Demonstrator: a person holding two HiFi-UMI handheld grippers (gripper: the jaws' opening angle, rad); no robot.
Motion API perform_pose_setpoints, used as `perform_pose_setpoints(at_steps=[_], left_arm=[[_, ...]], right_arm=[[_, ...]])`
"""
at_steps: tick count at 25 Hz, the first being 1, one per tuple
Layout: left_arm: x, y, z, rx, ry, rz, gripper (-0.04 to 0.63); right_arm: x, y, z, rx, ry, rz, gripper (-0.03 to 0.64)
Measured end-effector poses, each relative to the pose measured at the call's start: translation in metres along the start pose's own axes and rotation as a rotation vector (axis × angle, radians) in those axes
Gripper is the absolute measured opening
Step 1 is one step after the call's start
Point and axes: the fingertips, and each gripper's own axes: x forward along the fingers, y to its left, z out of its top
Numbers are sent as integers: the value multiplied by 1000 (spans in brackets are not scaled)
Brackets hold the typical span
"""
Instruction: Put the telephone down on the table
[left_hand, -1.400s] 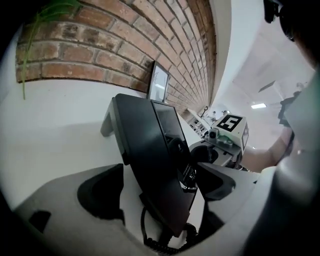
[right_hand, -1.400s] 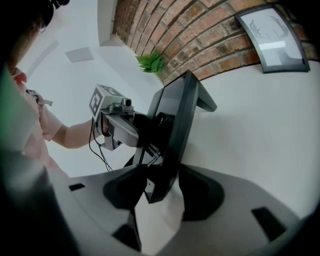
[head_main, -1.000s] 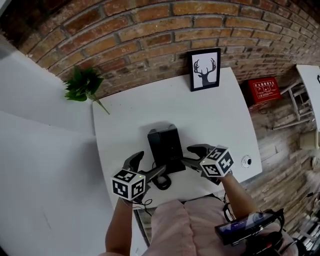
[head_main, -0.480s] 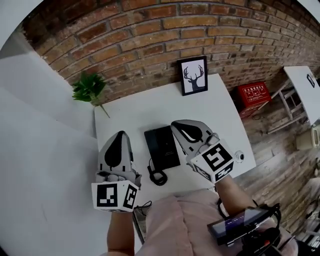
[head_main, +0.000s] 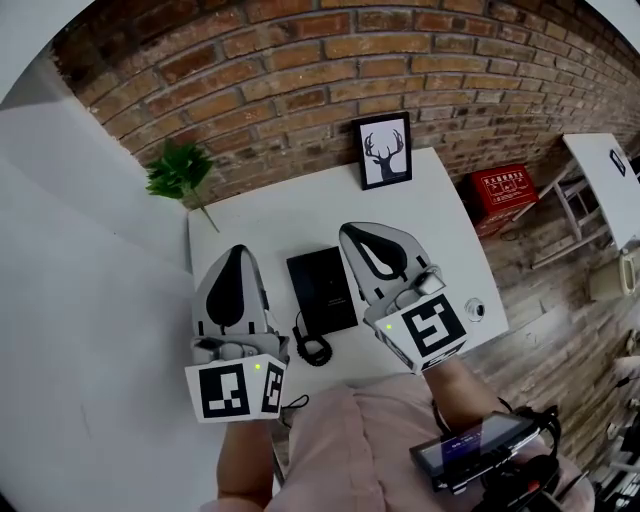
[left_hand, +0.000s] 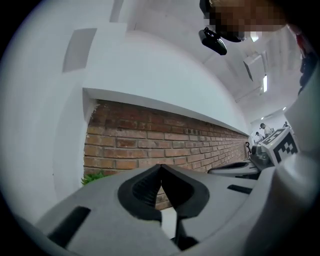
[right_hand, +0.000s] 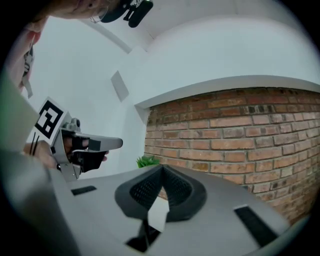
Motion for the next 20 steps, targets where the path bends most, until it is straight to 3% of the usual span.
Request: perform_pose_setpoints(at_steps=[20], left_arm=[[-6, -9, -5, 50, 5, 2, 8]], right_arm=[[-8, 11, 4, 5, 1, -14, 5]])
